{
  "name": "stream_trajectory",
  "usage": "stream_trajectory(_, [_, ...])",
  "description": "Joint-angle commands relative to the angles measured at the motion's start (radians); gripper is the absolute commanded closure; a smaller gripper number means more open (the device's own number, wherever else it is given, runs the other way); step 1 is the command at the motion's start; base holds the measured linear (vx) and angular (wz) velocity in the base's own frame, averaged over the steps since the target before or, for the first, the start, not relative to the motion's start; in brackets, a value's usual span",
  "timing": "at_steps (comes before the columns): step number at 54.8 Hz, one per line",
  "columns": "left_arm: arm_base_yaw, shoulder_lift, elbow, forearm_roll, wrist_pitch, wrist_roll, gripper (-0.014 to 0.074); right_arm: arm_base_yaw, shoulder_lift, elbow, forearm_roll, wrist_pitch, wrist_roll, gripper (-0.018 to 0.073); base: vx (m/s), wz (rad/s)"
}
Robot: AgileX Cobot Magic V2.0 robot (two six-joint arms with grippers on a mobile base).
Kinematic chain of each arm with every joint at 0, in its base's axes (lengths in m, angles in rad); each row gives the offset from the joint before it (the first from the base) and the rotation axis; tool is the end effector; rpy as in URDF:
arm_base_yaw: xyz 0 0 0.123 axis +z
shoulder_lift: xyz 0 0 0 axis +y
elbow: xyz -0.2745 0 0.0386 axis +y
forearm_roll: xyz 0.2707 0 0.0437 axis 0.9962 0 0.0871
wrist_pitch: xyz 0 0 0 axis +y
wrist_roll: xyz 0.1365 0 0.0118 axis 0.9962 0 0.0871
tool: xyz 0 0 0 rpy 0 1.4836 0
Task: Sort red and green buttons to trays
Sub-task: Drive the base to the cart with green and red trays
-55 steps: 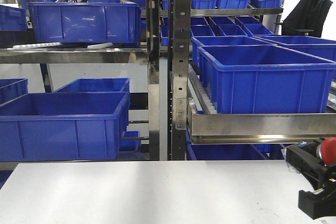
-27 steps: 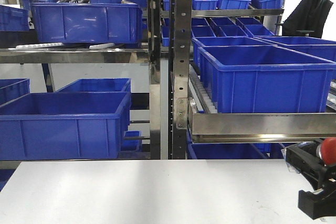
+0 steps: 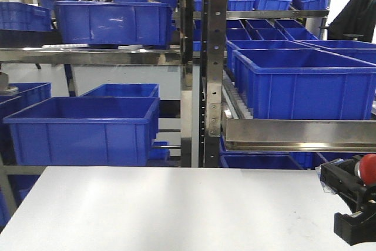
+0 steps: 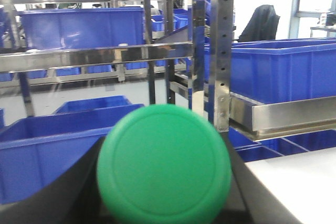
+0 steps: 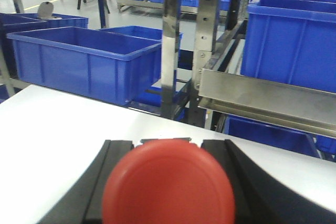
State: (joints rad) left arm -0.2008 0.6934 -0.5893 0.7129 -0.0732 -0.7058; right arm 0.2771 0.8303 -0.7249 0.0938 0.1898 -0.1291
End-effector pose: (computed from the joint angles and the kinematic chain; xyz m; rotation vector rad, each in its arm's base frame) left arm 0.2183 -0.0510 0.3486 0.1962 1.5228 -0.1919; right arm 0.2409 0.0710 0.3383 -0.2913 1.7579 0.1888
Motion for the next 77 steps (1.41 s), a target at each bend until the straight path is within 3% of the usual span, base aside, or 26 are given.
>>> stream_trajectory(1, [-0.006, -0.008, -0.028, -0.013, -0.064, -0.007, 0.0595, -0.001, -0.004, -0.037, -0.003, -0.091, -0.003, 0.0568, -0.17, 0.19])
stream_trajectory(77, [-0.006, -0.008, -0.028, -0.013, -0.064, -0.007, 0.0595, -0.001, -0.004, -0.037, -0.003, -0.091, -0.003, 0.0568, -0.13, 0.26])
